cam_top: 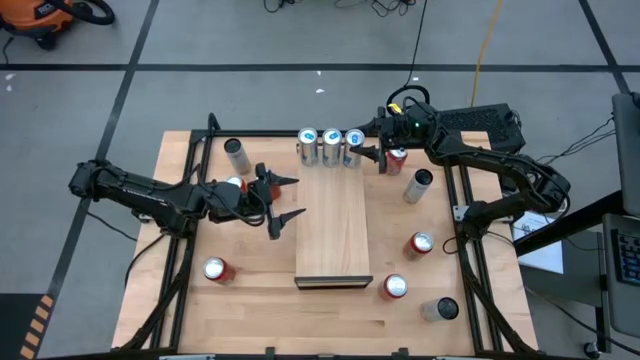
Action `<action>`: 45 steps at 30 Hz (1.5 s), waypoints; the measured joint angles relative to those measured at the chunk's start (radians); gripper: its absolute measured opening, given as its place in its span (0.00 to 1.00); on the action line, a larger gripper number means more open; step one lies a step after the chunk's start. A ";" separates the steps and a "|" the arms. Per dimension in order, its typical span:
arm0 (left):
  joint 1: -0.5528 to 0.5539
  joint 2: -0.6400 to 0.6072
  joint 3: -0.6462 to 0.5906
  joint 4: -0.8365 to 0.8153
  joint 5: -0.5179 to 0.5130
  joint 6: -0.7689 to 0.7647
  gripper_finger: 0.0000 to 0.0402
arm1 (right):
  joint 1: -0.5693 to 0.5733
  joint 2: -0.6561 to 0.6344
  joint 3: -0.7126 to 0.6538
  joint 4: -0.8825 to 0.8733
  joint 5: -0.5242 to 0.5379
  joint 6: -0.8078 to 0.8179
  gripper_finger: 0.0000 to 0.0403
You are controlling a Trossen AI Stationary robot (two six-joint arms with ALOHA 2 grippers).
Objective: Place canned beverage on shelf
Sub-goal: Put the blue soda can on the shelf aligned with the other blue soda can, then put the middle red soda can on the shelf
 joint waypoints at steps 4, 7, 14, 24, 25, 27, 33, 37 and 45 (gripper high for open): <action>0.000 0.000 0.000 0.000 0.000 -0.002 0.90 | 0.000 0.000 0.000 0.000 0.000 0.003 0.58; 0.000 0.000 0.000 -0.006 0.000 -0.020 0.90 | 0.000 0.000 0.000 0.000 -0.001 0.008 0.64; 0.000 0.000 0.000 -0.026 0.000 -0.032 0.90 | 0.000 0.000 -0.001 0.047 0.000 0.049 0.70; 0.000 0.000 -0.014 -0.021 0.000 -0.048 0.90 | 0.007 -0.035 0.022 0.084 0.050 0.109 0.71; 0.000 0.000 -0.020 -0.021 0.000 -0.048 0.90 | 0.009 -0.042 0.024 0.081 0.050 0.109 0.71; 0.000 0.000 -0.028 -0.021 0.000 -0.049 0.90 | 0.013 -0.058 0.027 0.064 0.050 0.110 0.71; 0.000 0.000 -0.031 -0.013 0.000 -0.057 0.90 | 0.037 -0.123 0.029 0.017 0.050 0.131 0.71; 0.000 0.000 -0.031 -0.013 0.000 -0.064 0.90 | 0.098 -0.215 0.029 -0.077 0.050 0.113 0.71; 0.000 0.000 -0.031 0.014 0.000 -0.062 0.90 | 0.334 -0.358 0.030 -0.273 0.182 0.054 0.67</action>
